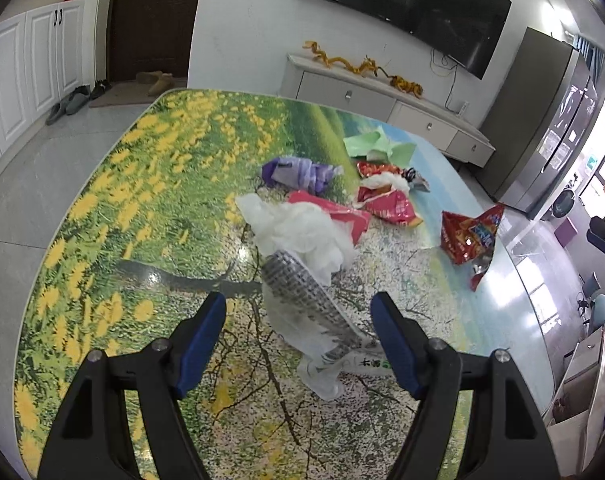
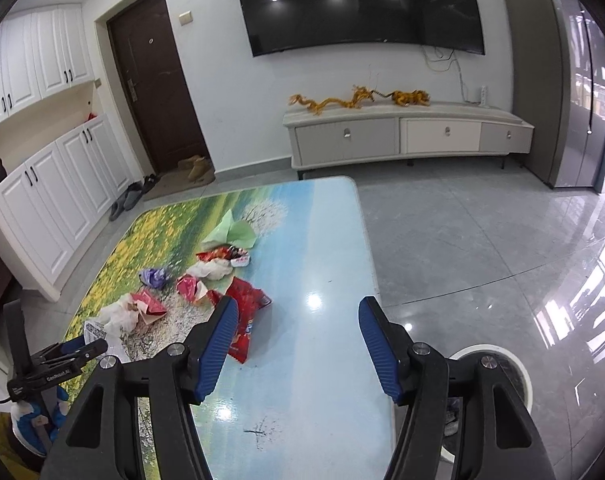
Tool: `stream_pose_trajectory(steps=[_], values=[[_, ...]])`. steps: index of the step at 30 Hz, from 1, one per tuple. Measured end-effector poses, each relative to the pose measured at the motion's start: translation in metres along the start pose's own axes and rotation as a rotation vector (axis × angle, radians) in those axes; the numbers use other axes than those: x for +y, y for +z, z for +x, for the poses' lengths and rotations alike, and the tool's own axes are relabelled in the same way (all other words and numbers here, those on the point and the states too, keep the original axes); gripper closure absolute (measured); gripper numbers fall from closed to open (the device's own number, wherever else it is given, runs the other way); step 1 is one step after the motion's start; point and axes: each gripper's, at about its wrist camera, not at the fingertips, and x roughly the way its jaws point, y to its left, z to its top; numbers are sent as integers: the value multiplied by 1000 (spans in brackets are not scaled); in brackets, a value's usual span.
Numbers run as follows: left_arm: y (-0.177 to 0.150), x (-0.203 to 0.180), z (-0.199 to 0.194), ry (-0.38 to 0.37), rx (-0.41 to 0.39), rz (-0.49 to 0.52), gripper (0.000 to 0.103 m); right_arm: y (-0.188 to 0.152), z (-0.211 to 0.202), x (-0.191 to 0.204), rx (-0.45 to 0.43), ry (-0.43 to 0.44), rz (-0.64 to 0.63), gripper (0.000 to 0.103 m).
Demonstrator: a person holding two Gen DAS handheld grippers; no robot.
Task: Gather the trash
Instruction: 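Grasp the grey printed bag with left tool while right tool grasps red chip bag, then carry both bags over the bin and open both tools to drop them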
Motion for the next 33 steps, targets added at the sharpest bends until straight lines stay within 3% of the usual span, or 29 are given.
stream_pose_trajectory(steps=[3,7,11,14,22,23,25,28,33], values=[[-1,6,7,-1,12,-15,30,1,24,8,47,30,-15,42],[-2,20,14,6,32,-44,45,0,57,23,104,74,-40,42],[-5,29,13,-18,37,-60,50,0,84,32,148,123,-44,42],[-6,29,10,-52,32,-52,69,1,103,36,177,140,-42,42],[-12,34,0,-73,20,-80,82,-3,141,42,233,198,-26,43],[-13,34,-2,-69,18,-82,83,-3,143,42,240,206,-22,45],[-13,35,-6,-64,13,-83,83,-6,147,40,254,222,-20,70],[-14,35,-14,-58,0,-88,84,-11,145,36,250,239,-12,85],[-14,35,-32,-47,-25,-100,84,-14,122,29,194,273,6,89]])
